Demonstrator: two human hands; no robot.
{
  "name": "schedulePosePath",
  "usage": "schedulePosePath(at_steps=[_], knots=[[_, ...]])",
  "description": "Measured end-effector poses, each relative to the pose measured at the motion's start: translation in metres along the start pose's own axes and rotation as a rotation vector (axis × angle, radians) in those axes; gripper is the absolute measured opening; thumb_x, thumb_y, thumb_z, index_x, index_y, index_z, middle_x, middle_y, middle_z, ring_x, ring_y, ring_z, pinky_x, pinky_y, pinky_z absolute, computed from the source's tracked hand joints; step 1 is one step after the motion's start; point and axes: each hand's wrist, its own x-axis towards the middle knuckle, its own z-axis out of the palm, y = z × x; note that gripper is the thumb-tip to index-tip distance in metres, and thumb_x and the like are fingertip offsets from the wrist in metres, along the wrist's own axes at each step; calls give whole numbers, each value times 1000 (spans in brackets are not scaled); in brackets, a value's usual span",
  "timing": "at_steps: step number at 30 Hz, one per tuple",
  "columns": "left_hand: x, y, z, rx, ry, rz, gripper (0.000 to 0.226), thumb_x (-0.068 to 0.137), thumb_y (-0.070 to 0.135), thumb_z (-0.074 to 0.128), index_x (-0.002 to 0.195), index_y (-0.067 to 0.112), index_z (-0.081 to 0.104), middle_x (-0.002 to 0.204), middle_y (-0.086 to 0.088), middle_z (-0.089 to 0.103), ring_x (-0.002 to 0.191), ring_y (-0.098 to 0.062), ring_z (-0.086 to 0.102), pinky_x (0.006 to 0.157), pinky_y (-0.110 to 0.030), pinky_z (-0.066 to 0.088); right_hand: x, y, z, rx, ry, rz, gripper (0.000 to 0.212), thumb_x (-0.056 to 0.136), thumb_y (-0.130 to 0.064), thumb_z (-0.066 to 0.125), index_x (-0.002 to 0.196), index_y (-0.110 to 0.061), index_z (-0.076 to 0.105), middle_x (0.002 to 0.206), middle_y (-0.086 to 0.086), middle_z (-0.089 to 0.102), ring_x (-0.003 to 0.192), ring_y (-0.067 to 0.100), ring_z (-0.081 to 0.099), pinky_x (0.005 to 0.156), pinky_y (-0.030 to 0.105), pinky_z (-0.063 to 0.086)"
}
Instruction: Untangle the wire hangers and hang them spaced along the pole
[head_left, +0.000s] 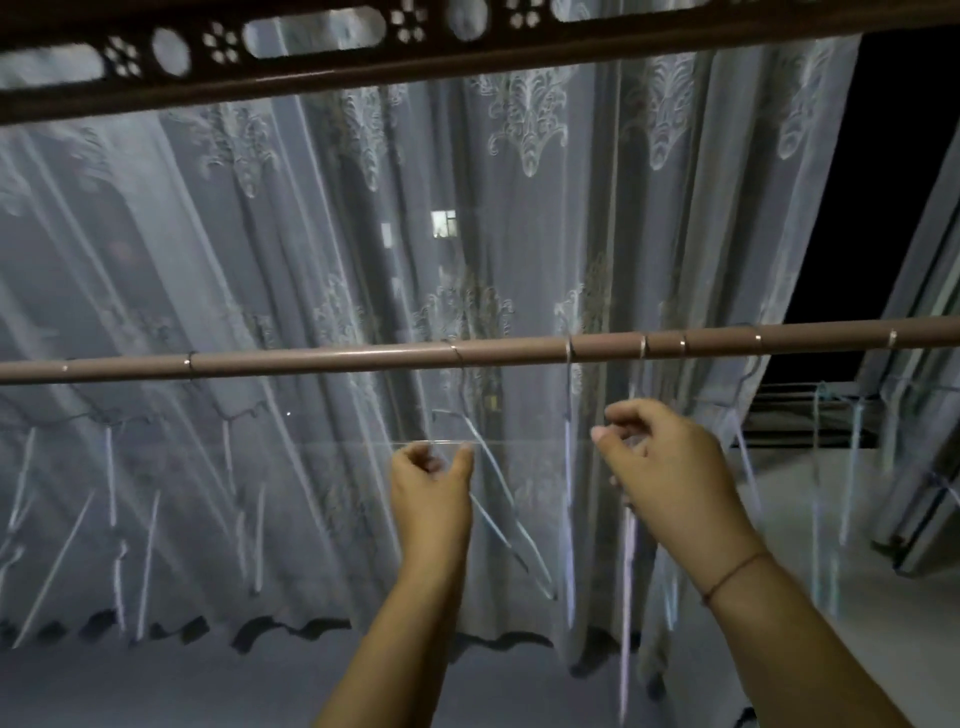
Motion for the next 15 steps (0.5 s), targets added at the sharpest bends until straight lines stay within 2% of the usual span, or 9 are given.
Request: schedulePosePath(at_steps=[2,3,5,8,11,13,15], knots=[[6,-7,6,-116,-87,-75,37,83,22,68,112,4,54,87,-8,60,75,-19,59,68,-28,51,2,0,14,-53,-58,62,29,85,-29,60,111,-15,58,90,1,64,79,22,64,74,41,57],[9,-10,10,-166,-143,-113,37,84,21,66,112,-1,56,80,-8,60,64,-15,56,55,-22,46,3,0,20,-79,-82,81,29,85,-29,60,111,-15,57,92,1,65,78,23,65,74,42,57],[10,-10,15,-216,-237,-183,26,89,19,60,103,-3,61,72,-6,60,50,-8,52,43,-14,39,5,0,29,-126,-121,107,30,85,-30,59,111,-16,57,88,2,67,75,23,66,71,43,58],[9,2,18,-369,-321,-268,16,92,13,51,93,1,62,73,-9,68,50,-8,56,42,-14,43,11,0,38,-178,-132,137,36,85,-30,58,118,-16,53,83,4,68,71,22,66,70,40,57],[14,10,17,-445,-372,-273,16,93,16,51,93,5,64,78,-8,73,67,-14,64,58,-20,52,16,1,42,-178,-122,166,40,86,-23,58,124,-15,50,72,2,65,61,17,64,65,33,54],[18,12,12,-424,-361,-189,14,93,16,54,87,9,64,74,-4,70,63,-11,61,62,-20,47,18,0,46,-128,-122,188,38,86,-17,57,124,-14,51,72,3,66,58,17,63,58,29,51],[23,14,3,-431,-308,-126,13,92,12,53,84,11,64,66,-2,66,52,-7,54,54,-16,40,18,-1,49,-51,-123,190,34,86,-12,57,120,-12,55,73,7,68,58,17,62,52,24,46]])
